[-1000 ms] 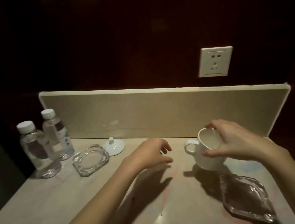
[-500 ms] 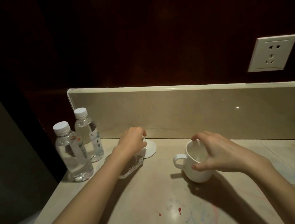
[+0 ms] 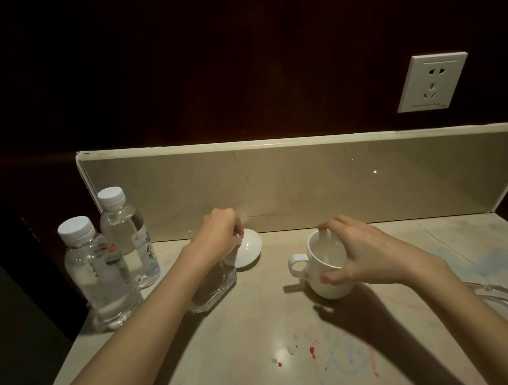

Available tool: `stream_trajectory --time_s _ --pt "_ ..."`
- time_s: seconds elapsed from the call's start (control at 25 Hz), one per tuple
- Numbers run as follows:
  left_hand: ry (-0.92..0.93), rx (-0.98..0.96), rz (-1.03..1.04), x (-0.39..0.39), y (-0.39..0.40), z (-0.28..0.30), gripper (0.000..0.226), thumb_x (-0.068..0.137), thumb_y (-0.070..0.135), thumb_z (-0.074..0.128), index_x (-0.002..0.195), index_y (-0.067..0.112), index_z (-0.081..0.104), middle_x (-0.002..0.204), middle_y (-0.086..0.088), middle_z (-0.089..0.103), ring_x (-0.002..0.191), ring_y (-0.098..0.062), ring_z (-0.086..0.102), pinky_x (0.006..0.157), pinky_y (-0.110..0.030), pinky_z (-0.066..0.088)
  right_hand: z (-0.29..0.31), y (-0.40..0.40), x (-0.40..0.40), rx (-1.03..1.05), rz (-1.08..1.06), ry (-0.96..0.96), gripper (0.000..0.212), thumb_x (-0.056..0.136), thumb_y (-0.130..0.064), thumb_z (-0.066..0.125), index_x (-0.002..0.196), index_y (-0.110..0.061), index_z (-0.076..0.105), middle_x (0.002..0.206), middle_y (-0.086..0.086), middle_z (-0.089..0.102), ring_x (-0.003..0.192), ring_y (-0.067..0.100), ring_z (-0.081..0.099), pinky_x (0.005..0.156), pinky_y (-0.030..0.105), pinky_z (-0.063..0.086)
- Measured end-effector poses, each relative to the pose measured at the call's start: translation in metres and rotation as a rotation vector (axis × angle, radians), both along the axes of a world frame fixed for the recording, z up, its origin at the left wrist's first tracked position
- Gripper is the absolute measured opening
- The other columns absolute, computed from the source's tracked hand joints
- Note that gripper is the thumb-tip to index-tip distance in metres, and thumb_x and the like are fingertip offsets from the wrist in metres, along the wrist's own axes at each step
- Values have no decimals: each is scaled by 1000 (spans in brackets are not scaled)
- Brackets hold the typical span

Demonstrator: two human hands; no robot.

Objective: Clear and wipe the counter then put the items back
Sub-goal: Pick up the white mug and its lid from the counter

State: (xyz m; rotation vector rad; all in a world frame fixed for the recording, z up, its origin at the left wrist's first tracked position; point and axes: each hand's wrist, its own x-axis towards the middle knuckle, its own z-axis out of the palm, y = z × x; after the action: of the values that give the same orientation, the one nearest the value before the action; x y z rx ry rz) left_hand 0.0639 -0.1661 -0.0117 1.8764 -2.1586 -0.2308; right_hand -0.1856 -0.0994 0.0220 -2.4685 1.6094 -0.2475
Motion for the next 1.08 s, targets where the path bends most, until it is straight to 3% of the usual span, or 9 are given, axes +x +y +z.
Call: stream_trajectory --time_s 0.32,0.56,0.68,0.92,1.08 --pt "12 -109 -140 -4 52 45 16 84 22 72 100 19 74 98 -1 73 93 -16 65 77 -22 46 15 22 6 -59 -26 -32 81 66 -46 78 135 -18 44 119 -2 49 107 17 48 84 28 40" --pt "10 -136 -107 10 140 68 16 85 23 69 101 21 74 98 1 72 84 -10 61 73 -21 43 31 74 25 -113 142 -57 81 67 -49 76 135 -20 43 120 -5 49 100 9 44 81 24 37" --pt "-3 -130 -31 23 193 72 17 85 20 69 102 20 74 97 1 72 84 -9 61 73 -21 44 32 105 38 -132 244 -58 81 67 -51 75 136 -21 43 123 -6 50 101 8 45 80 23 36" --pt "28 -25 223 64 317 48 18 87 20 68 104 23 72 101 6 68 87 -4 60 69 -13 42 20 176 86 -67 496 -108 83 66 -56 72 137 -25 41 127 -6 48 107 12 48 89 34 45" --pt "21 24 379 104 396 38 19 87 22 68 106 24 72 101 5 69 88 -4 63 78 -19 52 7 221 137 9 648 -118 86 67 -53 73 139 -23 39 127 -6 48 111 13 47 91 34 44"
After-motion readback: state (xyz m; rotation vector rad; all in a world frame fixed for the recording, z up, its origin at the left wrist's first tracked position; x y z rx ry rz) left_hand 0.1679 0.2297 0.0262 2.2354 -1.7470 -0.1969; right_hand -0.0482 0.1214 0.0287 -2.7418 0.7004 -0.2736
